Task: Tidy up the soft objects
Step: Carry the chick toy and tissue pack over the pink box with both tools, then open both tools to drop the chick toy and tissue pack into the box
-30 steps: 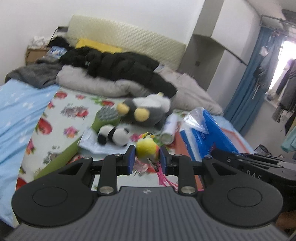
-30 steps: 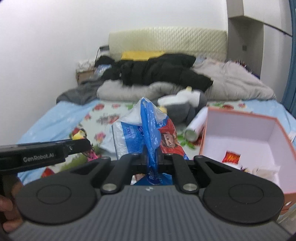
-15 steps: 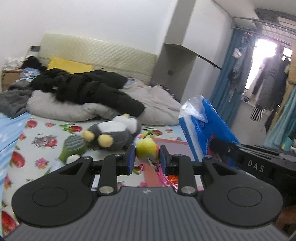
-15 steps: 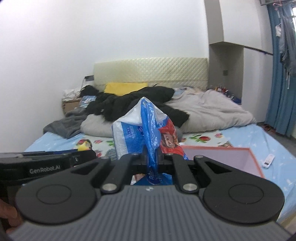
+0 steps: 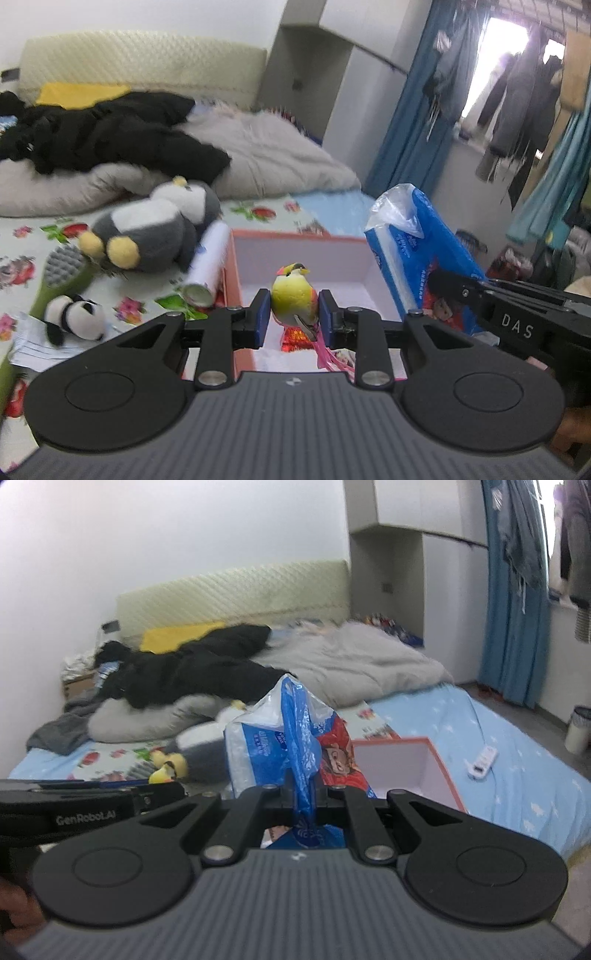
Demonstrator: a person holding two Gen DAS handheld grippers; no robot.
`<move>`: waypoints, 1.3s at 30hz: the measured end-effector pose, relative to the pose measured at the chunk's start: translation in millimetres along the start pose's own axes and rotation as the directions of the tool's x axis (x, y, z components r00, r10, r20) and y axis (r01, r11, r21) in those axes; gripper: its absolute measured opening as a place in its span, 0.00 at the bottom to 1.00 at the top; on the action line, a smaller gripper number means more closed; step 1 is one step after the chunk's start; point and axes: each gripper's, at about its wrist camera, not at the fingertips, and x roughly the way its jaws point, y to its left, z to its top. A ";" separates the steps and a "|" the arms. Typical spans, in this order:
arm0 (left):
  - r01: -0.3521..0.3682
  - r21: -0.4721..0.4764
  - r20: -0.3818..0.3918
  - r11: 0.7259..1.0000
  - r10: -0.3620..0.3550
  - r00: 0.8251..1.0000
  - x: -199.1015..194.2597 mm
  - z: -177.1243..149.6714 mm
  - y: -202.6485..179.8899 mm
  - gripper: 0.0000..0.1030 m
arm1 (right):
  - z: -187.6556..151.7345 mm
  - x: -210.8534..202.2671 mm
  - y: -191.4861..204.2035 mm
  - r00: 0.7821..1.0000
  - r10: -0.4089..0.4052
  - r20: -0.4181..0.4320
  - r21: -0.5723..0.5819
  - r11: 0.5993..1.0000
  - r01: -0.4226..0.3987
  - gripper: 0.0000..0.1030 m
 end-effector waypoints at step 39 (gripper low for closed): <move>-0.015 0.065 -0.157 0.998 0.025 0.987 117.8 -0.1 -19.2 0.49 | -31.4 64.0 -62.6 0.990 0.035 -0.134 0.146 0.989 -0.015 0.42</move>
